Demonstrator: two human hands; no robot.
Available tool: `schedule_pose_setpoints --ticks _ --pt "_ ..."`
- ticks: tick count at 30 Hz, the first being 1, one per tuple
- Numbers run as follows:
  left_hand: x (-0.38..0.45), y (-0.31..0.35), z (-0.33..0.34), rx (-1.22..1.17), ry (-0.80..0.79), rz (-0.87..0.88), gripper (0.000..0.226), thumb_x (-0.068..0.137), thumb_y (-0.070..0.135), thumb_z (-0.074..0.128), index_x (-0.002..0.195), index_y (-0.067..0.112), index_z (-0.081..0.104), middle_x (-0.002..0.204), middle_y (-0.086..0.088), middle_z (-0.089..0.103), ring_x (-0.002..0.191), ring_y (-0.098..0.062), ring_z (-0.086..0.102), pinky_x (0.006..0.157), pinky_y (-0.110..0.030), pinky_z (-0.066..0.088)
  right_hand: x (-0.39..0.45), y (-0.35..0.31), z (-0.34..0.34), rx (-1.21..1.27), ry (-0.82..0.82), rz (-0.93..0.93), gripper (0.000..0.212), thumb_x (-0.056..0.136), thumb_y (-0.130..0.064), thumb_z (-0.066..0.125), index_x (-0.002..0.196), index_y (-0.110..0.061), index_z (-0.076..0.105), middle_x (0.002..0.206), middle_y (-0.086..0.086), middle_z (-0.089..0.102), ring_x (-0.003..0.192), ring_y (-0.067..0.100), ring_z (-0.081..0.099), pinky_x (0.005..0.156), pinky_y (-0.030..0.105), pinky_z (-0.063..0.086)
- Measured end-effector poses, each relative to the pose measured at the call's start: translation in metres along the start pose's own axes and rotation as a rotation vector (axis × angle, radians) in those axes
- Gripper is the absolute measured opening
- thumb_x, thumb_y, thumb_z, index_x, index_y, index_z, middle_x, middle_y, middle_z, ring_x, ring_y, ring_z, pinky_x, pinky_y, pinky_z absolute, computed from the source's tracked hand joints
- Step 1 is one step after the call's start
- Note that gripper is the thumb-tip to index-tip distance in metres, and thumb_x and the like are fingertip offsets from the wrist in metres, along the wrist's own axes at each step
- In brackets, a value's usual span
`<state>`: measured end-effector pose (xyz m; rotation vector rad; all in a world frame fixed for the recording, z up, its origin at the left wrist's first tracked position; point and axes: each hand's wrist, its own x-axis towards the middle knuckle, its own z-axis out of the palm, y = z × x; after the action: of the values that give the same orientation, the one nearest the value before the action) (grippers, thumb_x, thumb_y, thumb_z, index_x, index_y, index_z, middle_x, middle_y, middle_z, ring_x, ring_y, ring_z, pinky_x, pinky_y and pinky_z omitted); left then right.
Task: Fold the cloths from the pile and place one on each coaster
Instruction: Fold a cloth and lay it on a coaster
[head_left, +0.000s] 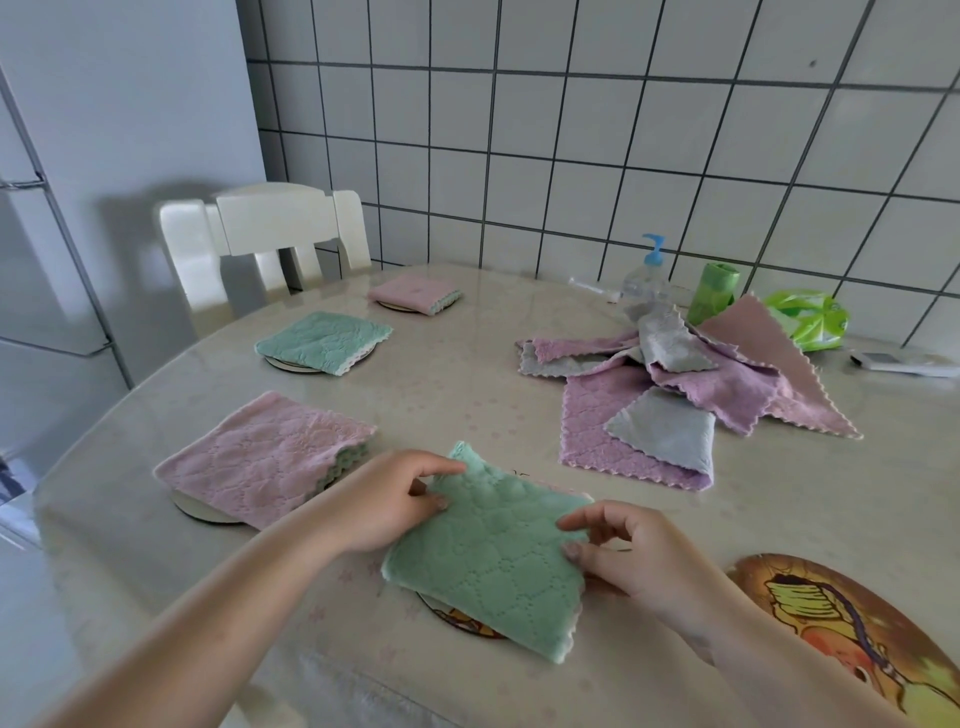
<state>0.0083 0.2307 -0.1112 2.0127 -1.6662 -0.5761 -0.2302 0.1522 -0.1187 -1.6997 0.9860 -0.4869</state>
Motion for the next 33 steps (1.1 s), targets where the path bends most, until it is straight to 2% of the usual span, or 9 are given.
schedule_pose_setpoints --ticks 5,8,11,14,18,21,26,30,33 --pt "-0.001 -0.001 0.008 0.141 0.077 0.030 0.046 0.093 0.024 0.053 0.137 0.031 0.043 0.144 0.009 0.035 0.129 -0.007 0.038 0.107 -0.019 0.025 0.002 0.004 -0.003 -0.541 0.101 -0.188 0.013 0.080 -0.037 0.069 0.089 -0.044 0.064 0.083 -0.012 0.050 0.070 -0.001 0.050 0.065 0.015 0.040" --pt "-0.005 0.008 0.016 0.230 0.198 0.170 0.044 0.096 0.024 0.043 0.139 0.028 0.040 0.149 0.012 0.030 0.139 -0.008 0.024 0.114 -0.025 0.018 0.001 0.000 0.006 -0.675 0.155 -0.349 0.033 0.084 -0.050 0.056 0.114 -0.037 0.060 0.102 -0.020 0.046 0.096 -0.003 0.046 0.079 0.009 0.035" --pt "-0.005 0.016 0.028 0.361 0.077 0.233 0.058 0.091 0.048 0.020 0.145 0.028 0.026 0.155 0.012 0.020 0.144 -0.006 0.009 0.117 -0.030 0.010 0.001 -0.006 0.024 -0.815 0.007 -0.349 0.089 0.072 -0.081 0.020 0.143 -0.030 0.030 0.148 -0.009 0.024 0.138 0.010 0.018 0.111 0.024 0.016" --pt "-0.002 0.012 0.036 0.427 -0.085 0.124 0.064 0.093 0.058 0.019 0.149 0.029 0.008 0.158 0.011 0.001 0.143 -0.003 -0.008 0.118 -0.035 -0.002 0.001 -0.002 0.035 -0.985 -0.117 -0.247 0.111 0.049 -0.083 -0.012 0.148 -0.035 -0.001 0.157 -0.009 -0.015 0.143 0.009 -0.016 0.116 0.041 -0.007" --pt "-0.004 0.013 0.033 0.397 -0.148 0.095 0.088 0.069 0.071 -0.001 0.148 0.033 -0.001 0.157 0.013 -0.010 0.137 0.003 -0.019 0.116 -0.035 -0.009 -0.001 0.005 0.028 -1.026 -0.167 -0.198 0.106 0.049 -0.082 -0.012 0.146 -0.039 -0.008 0.155 -0.010 -0.024 0.140 0.006 -0.024 0.115 0.047 -0.011" --pt "0.001 0.019 0.028 0.430 -0.115 0.102 0.091 0.067 0.075 0.003 0.148 0.034 0.010 0.157 0.012 0.004 0.144 -0.003 -0.004 0.118 -0.041 -0.005 0.000 0.006 0.014 -0.987 -0.175 -0.209 0.105 0.053 -0.084 -0.007 0.147 -0.038 -0.002 0.156 -0.013 -0.014 0.142 0.004 -0.015 0.115 0.045 -0.009" --pt "0.040 0.039 0.031 0.394 0.026 0.236 0.043 0.095 0.043 0.038 0.135 0.030 0.044 0.146 0.014 0.037 0.139 -0.005 0.025 0.118 -0.045 0.013 0.041 0.014 -0.042 -0.931 0.076 -0.229 0.121 0.050 -0.093 -0.011 0.143 -0.029 0.032 0.154 -0.009 0.024 0.142 0.009 0.019 0.117 0.043 0.015" --pt "0.080 0.064 0.049 0.396 -0.021 0.357 0.028 0.092 0.023 0.044 0.110 0.022 0.066 0.130 0.006 0.056 0.123 -0.011 0.047 0.107 -0.033 0.032 0.078 0.016 -0.077 -1.040 0.090 -0.178 0.063 0.091 -0.062 0.027 0.142 -0.028 0.036 0.156 -0.002 0.020 0.143 0.016 0.017 0.116 0.043 0.014" --pt "0.106 0.074 0.057 0.384 -0.066 0.358 0.035 0.086 0.013 0.047 0.115 0.024 0.064 0.126 0.002 0.059 0.117 -0.018 0.053 0.098 -0.033 0.041 0.098 0.017 -0.089 -1.073 0.051 -0.138 0.045 0.096 -0.047 0.034 0.137 -0.032 0.044 0.155 0.000 0.025 0.141 0.021 0.022 0.115 0.040 0.018"
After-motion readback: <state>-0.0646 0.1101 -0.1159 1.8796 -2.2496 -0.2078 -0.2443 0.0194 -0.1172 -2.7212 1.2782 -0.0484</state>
